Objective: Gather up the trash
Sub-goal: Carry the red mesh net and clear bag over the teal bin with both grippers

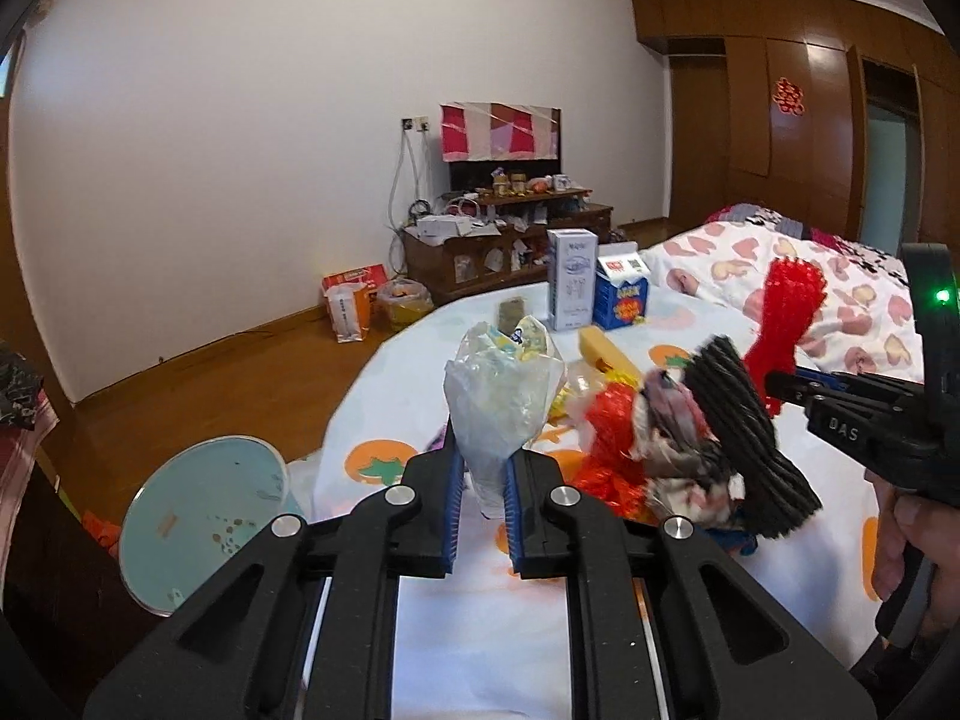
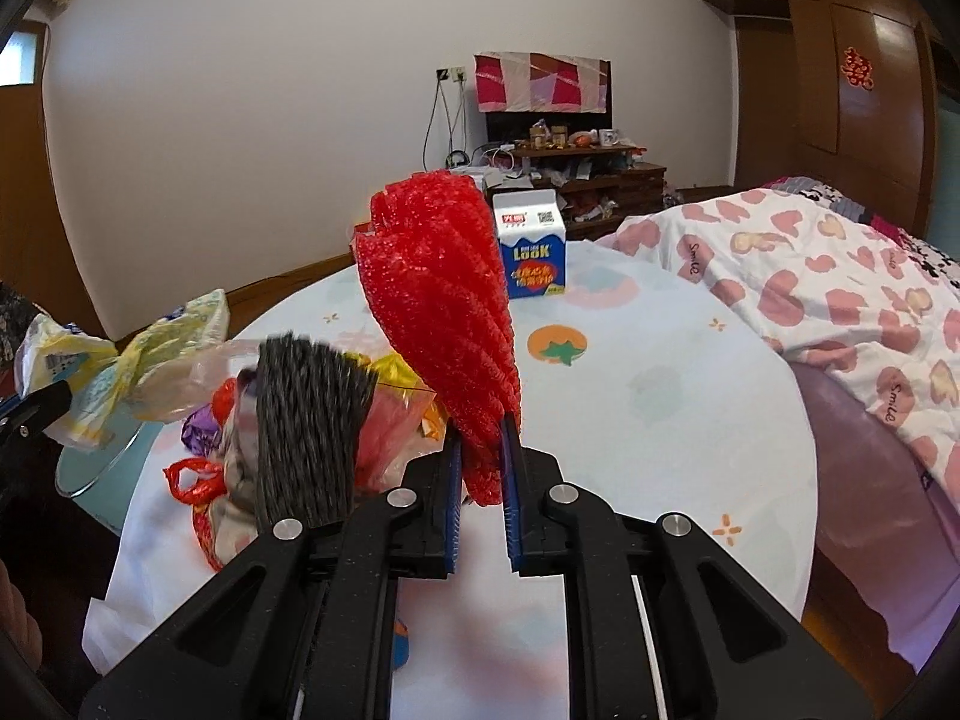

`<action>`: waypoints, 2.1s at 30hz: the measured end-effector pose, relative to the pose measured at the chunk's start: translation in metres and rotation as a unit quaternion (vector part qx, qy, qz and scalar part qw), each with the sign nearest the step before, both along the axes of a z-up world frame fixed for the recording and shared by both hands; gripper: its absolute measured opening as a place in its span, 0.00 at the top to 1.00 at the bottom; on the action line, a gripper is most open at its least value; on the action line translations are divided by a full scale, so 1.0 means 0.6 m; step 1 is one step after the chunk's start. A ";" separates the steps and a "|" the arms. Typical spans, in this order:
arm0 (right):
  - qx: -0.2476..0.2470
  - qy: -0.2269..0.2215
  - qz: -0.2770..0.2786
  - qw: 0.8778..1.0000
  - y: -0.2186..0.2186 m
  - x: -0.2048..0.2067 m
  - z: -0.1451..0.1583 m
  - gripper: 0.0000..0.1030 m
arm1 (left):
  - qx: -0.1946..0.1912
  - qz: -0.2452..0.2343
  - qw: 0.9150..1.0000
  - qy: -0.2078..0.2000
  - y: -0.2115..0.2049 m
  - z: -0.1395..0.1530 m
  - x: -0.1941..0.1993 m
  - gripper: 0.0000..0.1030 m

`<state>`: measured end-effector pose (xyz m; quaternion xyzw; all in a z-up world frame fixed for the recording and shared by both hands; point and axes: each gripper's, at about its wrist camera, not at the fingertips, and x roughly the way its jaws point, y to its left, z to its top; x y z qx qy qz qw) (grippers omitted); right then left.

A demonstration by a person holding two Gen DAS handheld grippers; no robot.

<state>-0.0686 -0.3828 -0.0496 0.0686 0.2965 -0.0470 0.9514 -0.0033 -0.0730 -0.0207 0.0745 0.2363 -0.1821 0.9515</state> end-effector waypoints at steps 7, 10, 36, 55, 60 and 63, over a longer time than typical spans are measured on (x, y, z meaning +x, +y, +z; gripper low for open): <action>-0.009 -0.003 0.009 1.000 0.012 0.020 0.014 0.88 | 0.007 0.042 0.999 -0.001 0.030 0.004 0.016 0.89; -0.015 -0.003 0.018 1.000 0.024 0.033 0.018 0.88 | 0.011 0.061 0.998 -0.005 0.044 0.004 0.025 0.89; -0.061 -0.006 0.122 0.991 0.178 0.135 0.042 0.88 | 0.022 0.169 0.985 0.005 0.172 -0.003 0.089 0.89; -0.058 0.000 0.197 0.979 0.283 0.188 0.019 0.88 | 0.026 0.220 0.975 0.022 0.242 -0.024 0.102 0.89; -0.060 0.001 0.214 0.975 0.316 0.198 0.014 0.87 | 0.027 0.227 0.973 0.022 0.255 -0.025 0.098 0.89; -0.061 0.002 0.224 0.973 0.335 0.202 0.010 0.87 | 0.027 0.236 0.971 0.025 0.268 -0.028 0.100 0.89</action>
